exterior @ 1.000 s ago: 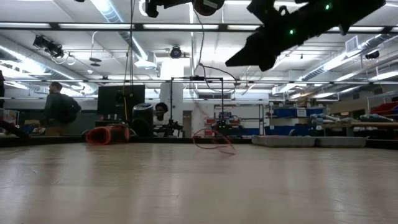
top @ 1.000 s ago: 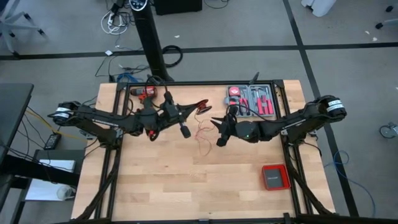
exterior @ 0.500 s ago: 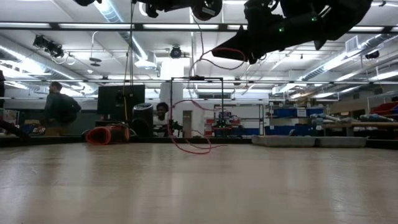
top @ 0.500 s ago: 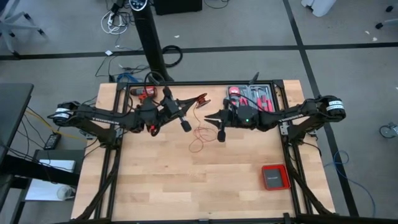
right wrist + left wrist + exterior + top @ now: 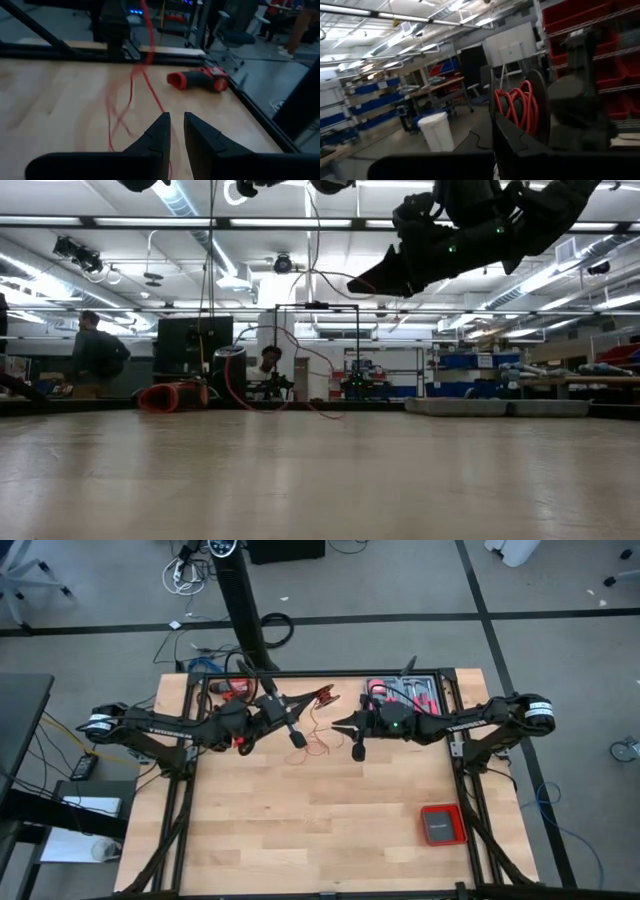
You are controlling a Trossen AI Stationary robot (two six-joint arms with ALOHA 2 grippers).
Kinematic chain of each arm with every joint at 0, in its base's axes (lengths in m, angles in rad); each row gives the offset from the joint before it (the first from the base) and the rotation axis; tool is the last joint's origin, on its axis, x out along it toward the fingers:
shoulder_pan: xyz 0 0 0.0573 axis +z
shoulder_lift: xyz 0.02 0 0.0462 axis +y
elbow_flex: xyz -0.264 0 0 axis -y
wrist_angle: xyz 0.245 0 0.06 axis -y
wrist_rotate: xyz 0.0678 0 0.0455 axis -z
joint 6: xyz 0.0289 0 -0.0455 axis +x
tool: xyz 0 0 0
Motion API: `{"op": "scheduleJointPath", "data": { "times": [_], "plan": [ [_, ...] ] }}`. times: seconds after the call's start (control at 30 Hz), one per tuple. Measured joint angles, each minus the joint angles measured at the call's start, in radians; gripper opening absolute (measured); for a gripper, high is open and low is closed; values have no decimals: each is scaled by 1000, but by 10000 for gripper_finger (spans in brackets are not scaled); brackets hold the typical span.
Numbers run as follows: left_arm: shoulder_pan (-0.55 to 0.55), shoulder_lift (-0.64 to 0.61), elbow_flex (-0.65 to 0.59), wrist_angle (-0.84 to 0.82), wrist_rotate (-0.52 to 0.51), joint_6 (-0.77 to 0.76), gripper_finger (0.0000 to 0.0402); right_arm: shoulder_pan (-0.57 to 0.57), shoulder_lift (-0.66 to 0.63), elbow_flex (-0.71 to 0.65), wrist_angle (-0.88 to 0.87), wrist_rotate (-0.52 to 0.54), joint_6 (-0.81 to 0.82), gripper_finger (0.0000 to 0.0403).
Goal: Coil cords
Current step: Coil the red wire on the black spool
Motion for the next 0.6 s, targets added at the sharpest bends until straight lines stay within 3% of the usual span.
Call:
{"op": "scheduleJointPath", "data": {
  "times": [0.3, 0.6],
  "plan": [
    [0, 0, 0, 52, 82, 2, 0, -46, 0, -28, 0, -15, 8, 50],
    [0, 0, 0, 105, 115, 7, 0, 17, 0, -28, 84, -54, -4, 50]
  ]
}}
